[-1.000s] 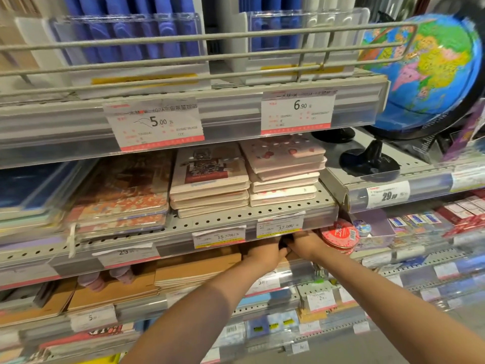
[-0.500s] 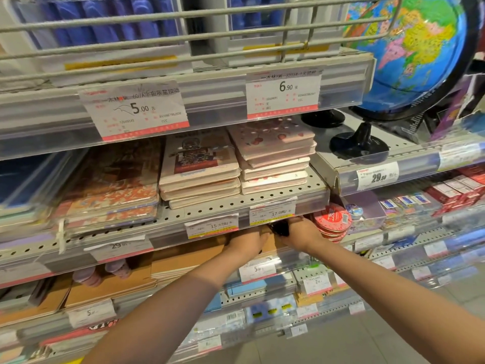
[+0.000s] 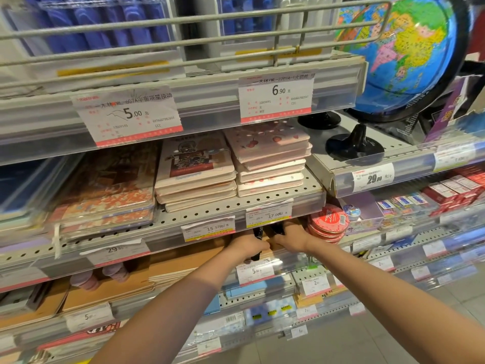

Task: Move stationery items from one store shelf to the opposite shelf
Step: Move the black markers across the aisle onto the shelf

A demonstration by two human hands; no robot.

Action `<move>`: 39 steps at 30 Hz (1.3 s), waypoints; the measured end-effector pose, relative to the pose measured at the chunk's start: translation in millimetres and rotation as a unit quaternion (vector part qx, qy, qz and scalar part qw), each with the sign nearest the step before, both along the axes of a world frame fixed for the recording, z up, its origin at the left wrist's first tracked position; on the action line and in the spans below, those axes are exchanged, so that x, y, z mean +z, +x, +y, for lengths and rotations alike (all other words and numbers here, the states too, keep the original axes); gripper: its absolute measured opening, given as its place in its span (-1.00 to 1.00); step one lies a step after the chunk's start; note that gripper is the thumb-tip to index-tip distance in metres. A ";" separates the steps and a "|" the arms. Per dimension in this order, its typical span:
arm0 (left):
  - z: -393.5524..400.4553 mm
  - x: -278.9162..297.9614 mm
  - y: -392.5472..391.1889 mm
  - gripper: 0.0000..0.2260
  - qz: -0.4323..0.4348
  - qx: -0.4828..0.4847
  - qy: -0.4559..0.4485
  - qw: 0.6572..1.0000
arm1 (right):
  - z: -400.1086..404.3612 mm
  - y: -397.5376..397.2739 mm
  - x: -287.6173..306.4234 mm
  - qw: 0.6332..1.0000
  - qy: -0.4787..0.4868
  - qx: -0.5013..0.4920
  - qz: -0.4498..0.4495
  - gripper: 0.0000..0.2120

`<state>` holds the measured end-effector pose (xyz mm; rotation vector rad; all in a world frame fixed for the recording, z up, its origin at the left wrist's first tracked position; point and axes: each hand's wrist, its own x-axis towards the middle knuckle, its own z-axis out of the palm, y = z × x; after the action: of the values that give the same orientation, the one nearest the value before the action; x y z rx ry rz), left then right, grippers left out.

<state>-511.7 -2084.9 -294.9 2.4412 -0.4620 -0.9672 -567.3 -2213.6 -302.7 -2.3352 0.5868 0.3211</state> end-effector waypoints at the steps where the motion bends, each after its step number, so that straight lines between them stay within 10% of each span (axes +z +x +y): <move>1: 5.0 -0.3 -0.6 -0.79 0.022 0.019 -0.024 0.999 | 1.2 -3.9 -0.5 1.000 0.024 -0.009 -0.018 -0.65; 8: 48.4 11.4 -18.4 -0.87 0.070 0.137 -0.226 0.962 | 24.4 -30.2 7.5 0.988 0.095 0.012 -0.123 -0.92; 19: 152.6 15.0 -32.1 -0.63 0.088 0.276 -0.401 0.869 | 118.1 -30.0 23.7 0.968 0.153 0.108 -0.169 -0.58; 39: 476.1 28.6 -114.4 -0.54 0.050 0.453 -0.466 0.758 | 418.1 -27.0 42.7 0.913 0.204 0.337 -0.109 -0.64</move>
<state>-626.1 -1608.8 -266.3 1.3576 0.2681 -0.2751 -594.3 -1795.5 -259.9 -2.0472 -0.3895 0.4346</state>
